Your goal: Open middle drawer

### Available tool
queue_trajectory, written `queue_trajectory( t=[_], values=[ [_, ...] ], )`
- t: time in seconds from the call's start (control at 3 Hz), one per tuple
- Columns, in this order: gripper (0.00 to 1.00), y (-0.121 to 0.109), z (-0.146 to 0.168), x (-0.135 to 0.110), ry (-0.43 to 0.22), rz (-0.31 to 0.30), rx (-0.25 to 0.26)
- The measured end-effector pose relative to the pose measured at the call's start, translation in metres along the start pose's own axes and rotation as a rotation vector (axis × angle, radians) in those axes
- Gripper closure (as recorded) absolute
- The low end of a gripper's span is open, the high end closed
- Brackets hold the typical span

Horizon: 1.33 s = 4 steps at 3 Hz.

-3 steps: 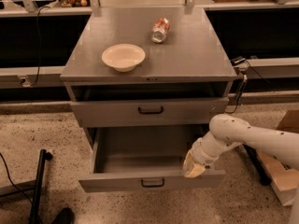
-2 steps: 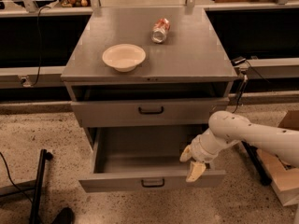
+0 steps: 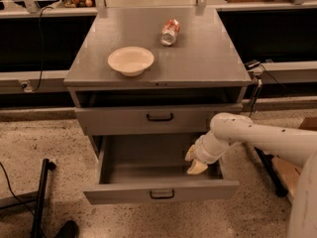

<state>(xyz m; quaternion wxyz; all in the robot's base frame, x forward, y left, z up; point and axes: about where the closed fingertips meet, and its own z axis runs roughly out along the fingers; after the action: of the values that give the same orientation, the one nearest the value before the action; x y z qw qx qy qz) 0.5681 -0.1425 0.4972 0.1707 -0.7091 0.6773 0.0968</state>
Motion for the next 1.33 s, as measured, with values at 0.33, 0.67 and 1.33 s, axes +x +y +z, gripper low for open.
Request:
queue_trajectory(
  t=[0.33,0.67,1.33],
  values=[
    [0.76,-0.024,0.011,0.001,0.014,0.022,0.031],
    [0.99,-0.041,0.018,0.016,0.018,0.080,0.074],
    [1.00,-0.025,0.075,0.051,-0.010,0.135,0.039]
  ],
)
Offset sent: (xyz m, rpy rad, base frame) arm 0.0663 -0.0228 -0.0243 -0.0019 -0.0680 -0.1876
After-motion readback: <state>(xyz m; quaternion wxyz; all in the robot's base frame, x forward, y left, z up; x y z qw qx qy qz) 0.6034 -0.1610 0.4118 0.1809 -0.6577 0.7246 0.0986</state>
